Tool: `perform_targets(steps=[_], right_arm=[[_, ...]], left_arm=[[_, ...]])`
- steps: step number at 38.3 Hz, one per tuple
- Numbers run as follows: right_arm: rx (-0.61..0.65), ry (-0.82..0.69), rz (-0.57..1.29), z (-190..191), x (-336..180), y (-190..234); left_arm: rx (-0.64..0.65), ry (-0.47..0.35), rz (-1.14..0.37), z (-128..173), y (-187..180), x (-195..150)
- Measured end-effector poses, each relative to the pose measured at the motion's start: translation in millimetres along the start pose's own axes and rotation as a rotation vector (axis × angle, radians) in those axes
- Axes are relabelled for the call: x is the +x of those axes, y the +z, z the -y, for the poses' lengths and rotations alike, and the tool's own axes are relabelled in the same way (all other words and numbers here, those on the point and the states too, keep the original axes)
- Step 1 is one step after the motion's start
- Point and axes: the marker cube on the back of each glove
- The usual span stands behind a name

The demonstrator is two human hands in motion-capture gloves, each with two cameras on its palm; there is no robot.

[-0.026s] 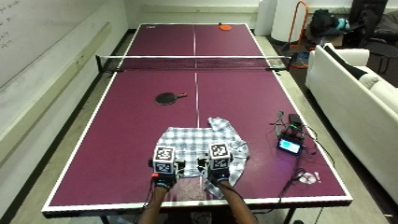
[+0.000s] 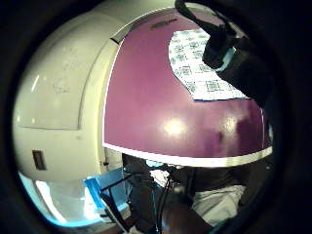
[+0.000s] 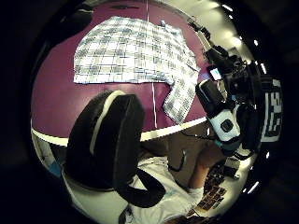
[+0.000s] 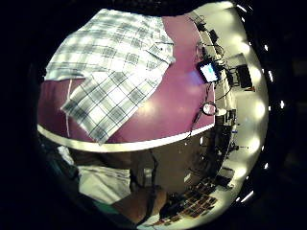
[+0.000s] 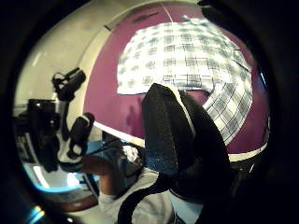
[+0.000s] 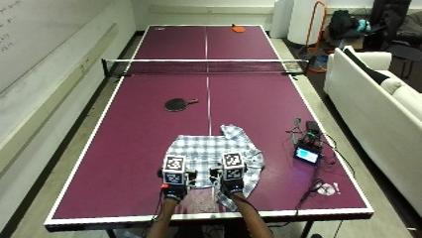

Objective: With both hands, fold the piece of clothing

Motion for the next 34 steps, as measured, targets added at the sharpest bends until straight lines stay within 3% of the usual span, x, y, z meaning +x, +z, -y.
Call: perform_targets(steps=[18,29,34], right_arm=[[-0.011,-0.005,0.030,-4,15,2],[0.011,-0.027,0.046,1,22,29],[-0.039,-0.005,0.049,-2,31,53]], left_arm=[[-0.028,0.035,0.005,-5,2,10],[-0.037,0.021,0.001,-7,15,6],[-0.057,0.007,0.027,-3,34,5]])
